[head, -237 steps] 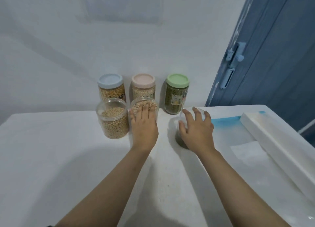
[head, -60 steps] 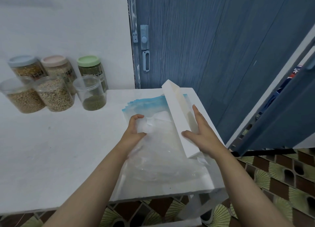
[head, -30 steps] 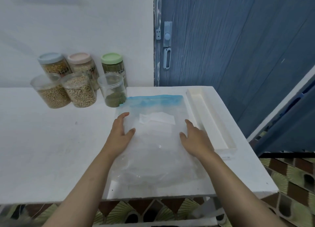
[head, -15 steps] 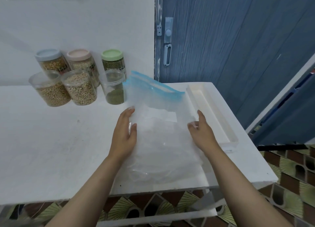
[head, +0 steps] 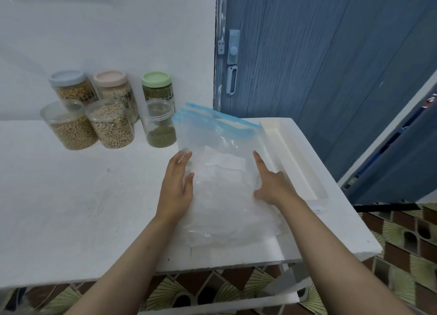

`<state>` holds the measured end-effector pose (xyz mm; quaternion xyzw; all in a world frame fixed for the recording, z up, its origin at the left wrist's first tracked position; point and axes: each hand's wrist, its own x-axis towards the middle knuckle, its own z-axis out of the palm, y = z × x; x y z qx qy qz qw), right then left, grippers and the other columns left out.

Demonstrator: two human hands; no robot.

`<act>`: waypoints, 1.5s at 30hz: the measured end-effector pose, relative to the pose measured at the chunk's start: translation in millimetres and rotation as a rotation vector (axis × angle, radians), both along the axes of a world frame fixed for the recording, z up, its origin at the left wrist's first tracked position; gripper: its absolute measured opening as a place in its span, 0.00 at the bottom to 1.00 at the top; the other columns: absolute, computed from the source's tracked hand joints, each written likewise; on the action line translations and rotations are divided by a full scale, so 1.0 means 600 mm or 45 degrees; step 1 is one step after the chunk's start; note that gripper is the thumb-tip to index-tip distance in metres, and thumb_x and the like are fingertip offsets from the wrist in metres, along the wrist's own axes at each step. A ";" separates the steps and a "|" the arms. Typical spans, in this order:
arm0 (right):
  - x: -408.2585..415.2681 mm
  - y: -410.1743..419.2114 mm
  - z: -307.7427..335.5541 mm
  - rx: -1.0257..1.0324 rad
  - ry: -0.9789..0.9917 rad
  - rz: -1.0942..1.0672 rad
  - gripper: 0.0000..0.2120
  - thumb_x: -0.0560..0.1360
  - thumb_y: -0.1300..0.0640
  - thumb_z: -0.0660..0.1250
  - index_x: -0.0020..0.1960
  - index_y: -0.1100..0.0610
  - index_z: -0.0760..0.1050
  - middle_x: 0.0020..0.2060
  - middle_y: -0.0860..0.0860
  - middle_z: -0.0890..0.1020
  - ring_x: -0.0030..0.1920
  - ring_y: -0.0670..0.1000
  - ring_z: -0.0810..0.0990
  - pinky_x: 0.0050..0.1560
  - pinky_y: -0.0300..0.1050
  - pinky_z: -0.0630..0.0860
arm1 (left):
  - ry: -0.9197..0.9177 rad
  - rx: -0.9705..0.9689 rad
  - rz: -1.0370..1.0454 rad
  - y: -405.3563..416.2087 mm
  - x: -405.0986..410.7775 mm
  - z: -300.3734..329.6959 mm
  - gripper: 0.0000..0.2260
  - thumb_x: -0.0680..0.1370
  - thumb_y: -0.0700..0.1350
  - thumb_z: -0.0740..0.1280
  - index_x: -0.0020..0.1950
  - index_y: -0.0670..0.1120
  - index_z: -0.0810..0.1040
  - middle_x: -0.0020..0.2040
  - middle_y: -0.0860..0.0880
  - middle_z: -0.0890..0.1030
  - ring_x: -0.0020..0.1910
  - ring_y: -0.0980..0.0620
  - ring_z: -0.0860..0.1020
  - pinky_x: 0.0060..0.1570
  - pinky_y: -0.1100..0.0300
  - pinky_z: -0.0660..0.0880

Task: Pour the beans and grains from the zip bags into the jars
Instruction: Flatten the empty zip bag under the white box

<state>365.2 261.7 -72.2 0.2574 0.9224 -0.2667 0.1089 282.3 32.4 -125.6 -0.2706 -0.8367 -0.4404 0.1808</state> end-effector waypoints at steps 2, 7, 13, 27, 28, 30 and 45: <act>-0.004 -0.002 0.000 -0.015 0.035 0.021 0.48 0.76 0.65 0.63 0.76 0.30 0.36 0.49 0.55 0.70 0.47 0.55 0.73 0.46 0.47 0.74 | -0.001 -0.006 0.021 0.002 0.002 -0.005 0.21 0.80 0.33 0.63 0.73 0.43 0.70 0.72 0.44 0.68 0.72 0.51 0.65 0.71 0.73 0.56; 0.000 0.004 -0.013 -0.111 0.382 -0.027 0.44 0.77 0.65 0.64 0.79 0.35 0.45 0.56 0.49 0.74 0.55 0.53 0.75 0.56 0.43 0.73 | -0.025 -0.028 0.066 0.005 0.006 -0.007 0.20 0.81 0.33 0.61 0.72 0.43 0.71 0.73 0.43 0.67 0.72 0.52 0.64 0.72 0.68 0.59; 0.006 0.001 -0.022 -0.264 0.384 -0.003 0.42 0.78 0.66 0.61 0.79 0.36 0.45 0.66 0.52 0.73 0.51 0.50 0.75 0.49 0.40 0.72 | -0.002 0.073 0.085 0.004 0.005 -0.003 0.19 0.81 0.33 0.61 0.72 0.42 0.72 0.72 0.44 0.69 0.72 0.51 0.67 0.69 0.47 0.70; -0.040 0.057 0.035 -0.079 0.456 -0.033 0.43 0.75 0.71 0.60 0.80 0.40 0.49 0.61 0.54 0.68 0.47 0.51 0.72 0.37 0.35 0.68 | -0.325 0.125 -0.016 0.040 -0.055 0.060 0.25 0.80 0.43 0.68 0.76 0.45 0.67 0.79 0.48 0.59 0.75 0.58 0.58 0.70 0.71 0.54; -0.044 0.059 0.020 -0.050 0.356 0.008 0.43 0.75 0.70 0.60 0.81 0.41 0.49 0.64 0.56 0.67 0.51 0.53 0.72 0.40 0.37 0.70 | -0.407 0.018 -0.049 0.040 -0.061 0.049 0.26 0.80 0.45 0.68 0.77 0.46 0.66 0.80 0.48 0.55 0.77 0.57 0.54 0.71 0.69 0.52; -0.049 0.060 -0.014 0.011 0.162 0.085 0.43 0.75 0.68 0.61 0.81 0.41 0.46 0.73 0.58 0.62 0.66 0.58 0.69 0.57 0.43 0.71 | -0.580 -0.194 -0.075 0.034 -0.068 0.027 0.27 0.80 0.50 0.68 0.78 0.48 0.65 0.82 0.47 0.47 0.80 0.53 0.49 0.74 0.63 0.50; -0.014 0.034 -0.101 0.411 0.056 0.069 0.27 0.84 0.42 0.43 0.81 0.43 0.45 0.79 0.56 0.34 0.79 0.62 0.42 0.77 0.57 0.45 | -0.436 -1.300 -0.017 0.024 -0.050 -0.015 0.29 0.83 0.63 0.42 0.81 0.55 0.43 0.81 0.47 0.36 0.78 0.44 0.33 0.74 0.39 0.33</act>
